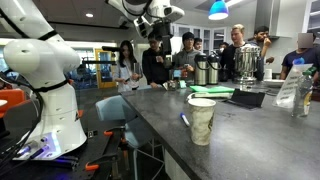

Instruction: Move the cup away from you

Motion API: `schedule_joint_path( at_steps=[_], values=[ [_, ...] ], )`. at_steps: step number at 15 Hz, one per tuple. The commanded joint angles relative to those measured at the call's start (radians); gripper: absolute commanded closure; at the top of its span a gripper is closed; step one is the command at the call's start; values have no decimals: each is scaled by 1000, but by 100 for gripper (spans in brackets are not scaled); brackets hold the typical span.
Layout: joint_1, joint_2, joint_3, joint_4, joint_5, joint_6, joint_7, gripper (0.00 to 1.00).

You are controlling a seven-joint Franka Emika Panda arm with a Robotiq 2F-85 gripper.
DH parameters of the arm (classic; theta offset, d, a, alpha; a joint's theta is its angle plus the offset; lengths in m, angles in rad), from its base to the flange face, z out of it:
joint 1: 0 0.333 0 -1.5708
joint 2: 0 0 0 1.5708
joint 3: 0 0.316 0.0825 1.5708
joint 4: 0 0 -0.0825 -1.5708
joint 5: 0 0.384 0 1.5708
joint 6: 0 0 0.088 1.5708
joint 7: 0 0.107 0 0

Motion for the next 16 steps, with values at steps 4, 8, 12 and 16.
schedule_joint_path(
  at_steps=[4, 8, 12, 16],
  values=[
    [-4, 269, -84, 97, -9, 122, -9, 0],
    [-9, 399, -134, 167, -6, 111, -17, 0],
    [-5, 490, -161, 222, 15, 123, -61, 0],
    [-5, 547, -166, 270, 38, 116, -96, 32]
  ],
)
